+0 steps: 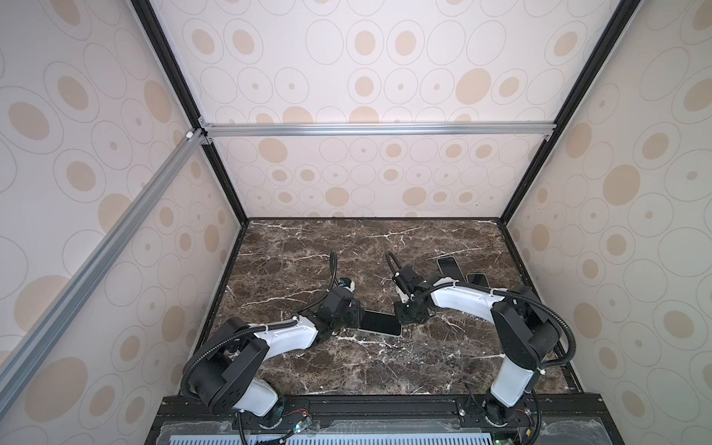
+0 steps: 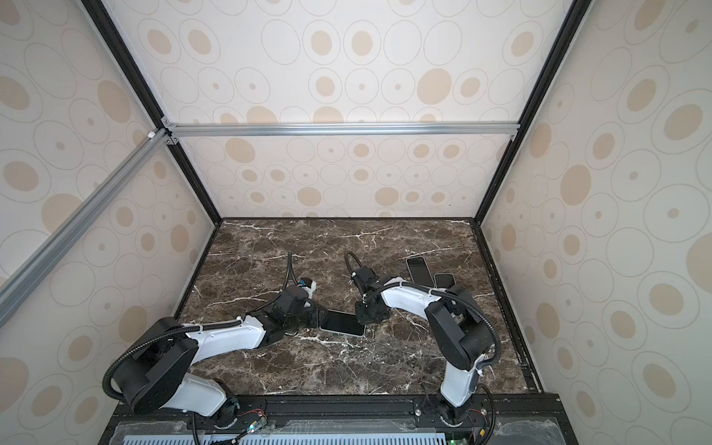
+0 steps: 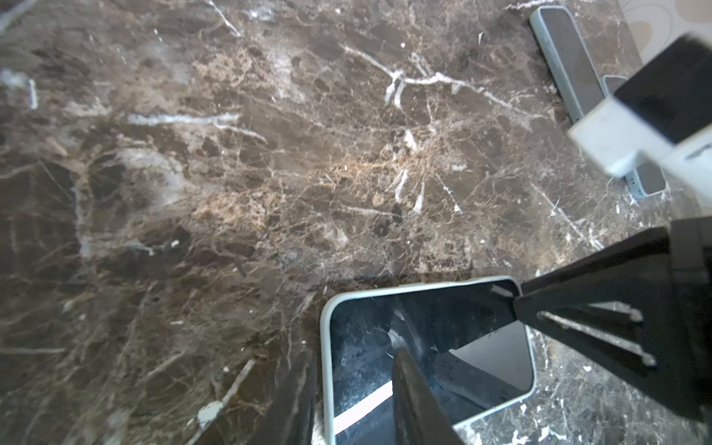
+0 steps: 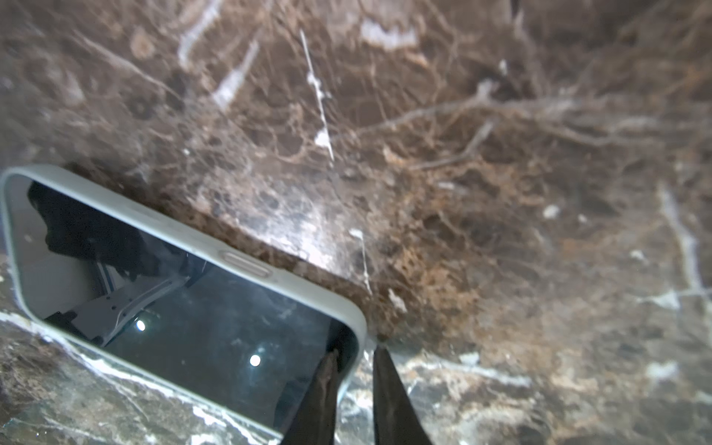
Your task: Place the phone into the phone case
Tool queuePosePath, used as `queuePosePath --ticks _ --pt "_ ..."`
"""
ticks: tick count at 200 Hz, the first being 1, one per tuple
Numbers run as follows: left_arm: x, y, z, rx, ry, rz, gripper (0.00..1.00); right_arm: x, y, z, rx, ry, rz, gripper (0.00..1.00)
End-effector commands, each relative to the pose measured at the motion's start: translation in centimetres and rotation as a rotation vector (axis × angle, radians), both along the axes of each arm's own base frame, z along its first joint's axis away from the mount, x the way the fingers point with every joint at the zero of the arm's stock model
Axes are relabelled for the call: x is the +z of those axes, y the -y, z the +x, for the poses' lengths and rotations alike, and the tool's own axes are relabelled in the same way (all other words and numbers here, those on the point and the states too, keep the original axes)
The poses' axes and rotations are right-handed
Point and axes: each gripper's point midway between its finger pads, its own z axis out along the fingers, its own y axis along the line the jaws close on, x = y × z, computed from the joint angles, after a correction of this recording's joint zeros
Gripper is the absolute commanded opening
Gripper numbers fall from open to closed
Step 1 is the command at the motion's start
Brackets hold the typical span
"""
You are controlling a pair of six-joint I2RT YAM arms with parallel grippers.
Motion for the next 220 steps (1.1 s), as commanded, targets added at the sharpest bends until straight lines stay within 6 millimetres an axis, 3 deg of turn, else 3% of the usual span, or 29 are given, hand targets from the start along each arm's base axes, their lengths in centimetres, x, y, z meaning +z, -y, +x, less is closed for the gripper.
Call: queuePosePath --ticks 1,109,136,153,176,202,220 --pt "-1.1 -0.3 -0.4 0.001 -0.028 0.005 0.33 -3.5 2.0 -1.9 0.002 -0.088 -0.095 0.18" --pt "-2.8 -0.6 -1.1 0.003 -0.069 0.015 0.33 -8.6 3.5 -4.7 0.014 -0.196 -0.169 0.11" --pt "-2.5 -0.7 -1.0 0.009 -0.061 0.011 0.33 -8.8 3.7 -5.3 0.024 -0.205 -0.186 0.12" --pt "-1.3 -0.6 -0.5 0.017 -0.032 0.0 0.33 -7.1 3.0 -4.7 0.039 -0.17 -0.17 0.12" --pt "1.5 -0.8 0.5 0.041 0.036 -0.001 0.33 -2.8 1.5 -2.6 0.08 -0.055 -0.14 0.19" --pt "4.5 -1.8 0.7 0.082 0.123 -0.024 0.34 3.0 -0.2 -0.3 0.168 0.105 -0.105 0.36" --pt "6.0 -2.9 0.3 0.102 0.176 -0.032 0.35 5.6 -1.8 0.4 0.272 0.189 -0.062 0.49"
